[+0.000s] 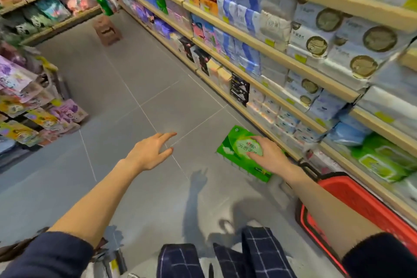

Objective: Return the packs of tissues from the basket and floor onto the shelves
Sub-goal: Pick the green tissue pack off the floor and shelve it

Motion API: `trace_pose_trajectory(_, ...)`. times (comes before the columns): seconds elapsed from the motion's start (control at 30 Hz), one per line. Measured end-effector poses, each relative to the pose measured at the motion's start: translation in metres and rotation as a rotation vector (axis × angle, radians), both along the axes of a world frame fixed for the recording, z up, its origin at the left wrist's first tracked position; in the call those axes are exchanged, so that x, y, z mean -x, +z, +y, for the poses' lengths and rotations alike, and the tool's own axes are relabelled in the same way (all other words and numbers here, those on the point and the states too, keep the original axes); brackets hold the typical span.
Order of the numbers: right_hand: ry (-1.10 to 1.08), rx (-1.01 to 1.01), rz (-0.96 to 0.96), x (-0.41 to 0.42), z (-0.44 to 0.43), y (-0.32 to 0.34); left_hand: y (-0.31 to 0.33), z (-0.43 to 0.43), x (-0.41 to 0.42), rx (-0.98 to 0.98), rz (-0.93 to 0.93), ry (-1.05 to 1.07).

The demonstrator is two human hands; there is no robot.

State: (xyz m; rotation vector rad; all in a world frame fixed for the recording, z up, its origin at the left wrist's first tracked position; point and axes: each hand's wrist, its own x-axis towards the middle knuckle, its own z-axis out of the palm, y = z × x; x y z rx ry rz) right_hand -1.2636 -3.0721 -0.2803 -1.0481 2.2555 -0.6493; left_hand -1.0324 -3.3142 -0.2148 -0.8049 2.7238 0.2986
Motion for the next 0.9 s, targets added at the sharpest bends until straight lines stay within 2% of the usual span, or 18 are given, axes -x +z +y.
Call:
trace_pose_trajectory(0.2, -0.270, -0.016, -0.147, 0.041, 0.003, -0.025, -0.027, -0.040, 0.081, -0.078, -0.038, -0.153)
trace_pose_trajectory(0.6, -0.642, -0.037, -0.212, 0.054, -0.034, -0.076, -0.109, -0.133, 0.239, -0.269, -0.161, -0.514)
trace_pose_trajectory(0.73, -0.726, -0.052, -0.240, 0.063, -0.049, -0.105, -0.159, -0.155, 0.266, -0.337, -0.182, -0.503)
trace_pose_trajectory(0.9, -0.759, -0.109, -0.263, 0.094, -0.051, -0.190, -0.262, -0.176, 0.295, -0.360, -0.273, -0.467)
